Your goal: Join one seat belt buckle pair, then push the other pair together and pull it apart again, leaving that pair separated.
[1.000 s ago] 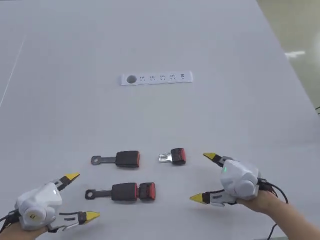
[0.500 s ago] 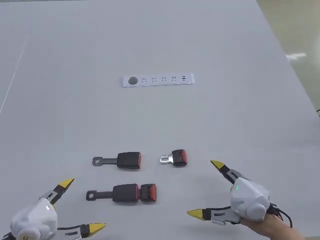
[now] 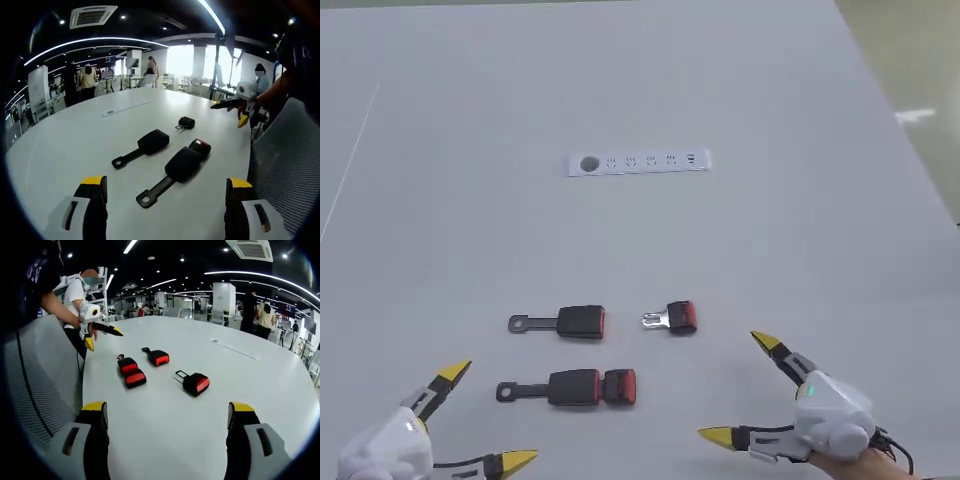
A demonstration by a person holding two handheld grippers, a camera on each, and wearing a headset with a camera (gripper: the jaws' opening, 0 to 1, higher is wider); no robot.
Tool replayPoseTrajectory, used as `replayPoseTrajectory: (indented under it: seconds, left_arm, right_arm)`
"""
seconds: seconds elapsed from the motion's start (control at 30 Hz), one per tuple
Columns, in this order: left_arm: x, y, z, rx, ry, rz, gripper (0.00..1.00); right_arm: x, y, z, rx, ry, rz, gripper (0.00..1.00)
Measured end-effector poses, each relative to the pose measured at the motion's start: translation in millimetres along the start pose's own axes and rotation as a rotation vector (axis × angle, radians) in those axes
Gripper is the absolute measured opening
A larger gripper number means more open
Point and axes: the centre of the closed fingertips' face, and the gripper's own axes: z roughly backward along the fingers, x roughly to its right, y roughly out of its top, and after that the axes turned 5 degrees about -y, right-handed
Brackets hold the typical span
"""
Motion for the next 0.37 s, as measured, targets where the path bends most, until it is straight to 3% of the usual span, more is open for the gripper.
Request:
replayPoseTrajectory:
  seconds: [0.37]
  left_arm:
    - [-6.4, 6.5, 1.0, 0.028, 0.022, 0.012, 1.00]
  right_arm:
    - [-1.6, -2.7, 1.6, -0.006, 0.002, -0.002, 1.00]
